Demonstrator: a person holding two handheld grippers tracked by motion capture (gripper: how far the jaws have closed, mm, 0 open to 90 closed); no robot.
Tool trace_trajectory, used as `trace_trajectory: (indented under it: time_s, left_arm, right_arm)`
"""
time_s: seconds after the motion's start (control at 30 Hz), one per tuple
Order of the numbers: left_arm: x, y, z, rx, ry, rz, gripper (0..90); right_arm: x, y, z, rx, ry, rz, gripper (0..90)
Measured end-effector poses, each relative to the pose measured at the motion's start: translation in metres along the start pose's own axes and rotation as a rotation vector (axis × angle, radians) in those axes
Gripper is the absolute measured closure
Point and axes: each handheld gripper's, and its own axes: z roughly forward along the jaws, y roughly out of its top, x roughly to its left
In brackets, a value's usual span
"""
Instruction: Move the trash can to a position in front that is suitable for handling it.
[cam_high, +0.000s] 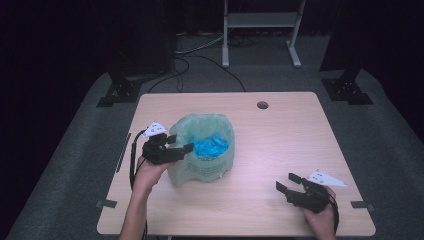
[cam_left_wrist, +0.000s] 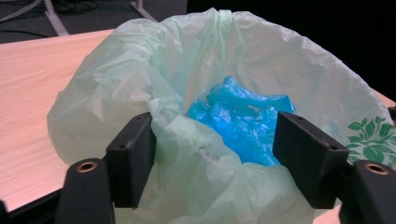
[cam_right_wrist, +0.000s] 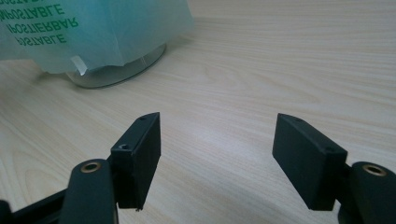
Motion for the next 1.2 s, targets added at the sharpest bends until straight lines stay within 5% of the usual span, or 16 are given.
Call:
trace_trajectory:
  time_s: [0.47, 0.87, 1.2]
  left_arm:
    - [0.003, -0.003, 0.0, -0.053, 0.015, -0.033, 46.0]
    - [0.006, -0.005, 0.0, -0.098, 0.009, -0.069, 38.3]
    - [0.01, -0.009, -0.004, -0.156, 0.041, -0.084, 59.0]
  right_arm:
    - [0.001, 0.0, 0.001, -0.005, 0.003, 0.008, 32.7]
    - [0.002, 0.0, 0.002, -0.005, 0.006, 0.002, 32.7]
    - [0.003, 0.0, 0.003, -0.001, 0.011, -0.001, 32.7]
